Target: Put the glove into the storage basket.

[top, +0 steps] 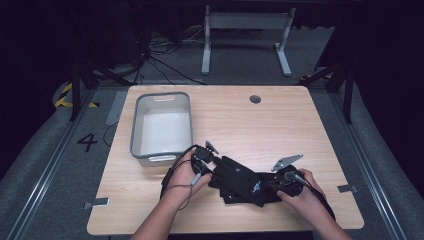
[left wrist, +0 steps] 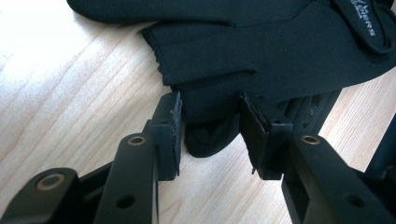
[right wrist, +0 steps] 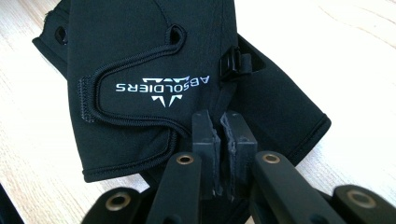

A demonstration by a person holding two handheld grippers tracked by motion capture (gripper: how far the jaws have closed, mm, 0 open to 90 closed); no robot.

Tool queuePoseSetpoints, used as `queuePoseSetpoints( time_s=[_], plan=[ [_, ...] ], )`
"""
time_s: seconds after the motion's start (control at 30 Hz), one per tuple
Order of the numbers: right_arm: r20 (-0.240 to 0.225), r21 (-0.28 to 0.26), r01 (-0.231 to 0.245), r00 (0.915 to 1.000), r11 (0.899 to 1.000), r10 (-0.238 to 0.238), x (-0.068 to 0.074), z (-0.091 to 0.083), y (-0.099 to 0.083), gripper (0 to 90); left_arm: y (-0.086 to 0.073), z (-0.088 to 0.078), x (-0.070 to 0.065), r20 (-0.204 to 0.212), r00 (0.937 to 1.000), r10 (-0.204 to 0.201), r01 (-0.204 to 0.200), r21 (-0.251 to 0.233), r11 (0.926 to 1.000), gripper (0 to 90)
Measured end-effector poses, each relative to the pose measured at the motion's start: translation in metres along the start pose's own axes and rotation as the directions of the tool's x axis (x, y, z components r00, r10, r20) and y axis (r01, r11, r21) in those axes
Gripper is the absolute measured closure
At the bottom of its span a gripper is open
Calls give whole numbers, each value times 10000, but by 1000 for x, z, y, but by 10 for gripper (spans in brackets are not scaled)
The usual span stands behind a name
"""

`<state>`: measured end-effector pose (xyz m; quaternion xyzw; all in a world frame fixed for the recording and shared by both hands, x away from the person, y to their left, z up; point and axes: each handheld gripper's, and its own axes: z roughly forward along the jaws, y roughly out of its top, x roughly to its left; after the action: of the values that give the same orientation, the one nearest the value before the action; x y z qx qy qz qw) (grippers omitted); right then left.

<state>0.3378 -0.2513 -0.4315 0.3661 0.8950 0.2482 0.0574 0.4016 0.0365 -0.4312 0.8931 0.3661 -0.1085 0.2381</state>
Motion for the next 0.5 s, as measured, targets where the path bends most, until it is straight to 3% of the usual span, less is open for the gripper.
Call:
queuePoseSetpoints(
  time_s=[0.27, 0.5],
  plan=[
    [37, -2, 26, 10000, 10000, -26, 1, 0, 0, 850, 1, -5, -5, -323, 9995, 57, -70, -394, 9992, 681],
    [41, -11, 33, 10000, 10000, -33, 1, 0, 0, 850, 3, -4, -9, -634, 9977, 223, -249, -399, 9989, 830]
  ],
)
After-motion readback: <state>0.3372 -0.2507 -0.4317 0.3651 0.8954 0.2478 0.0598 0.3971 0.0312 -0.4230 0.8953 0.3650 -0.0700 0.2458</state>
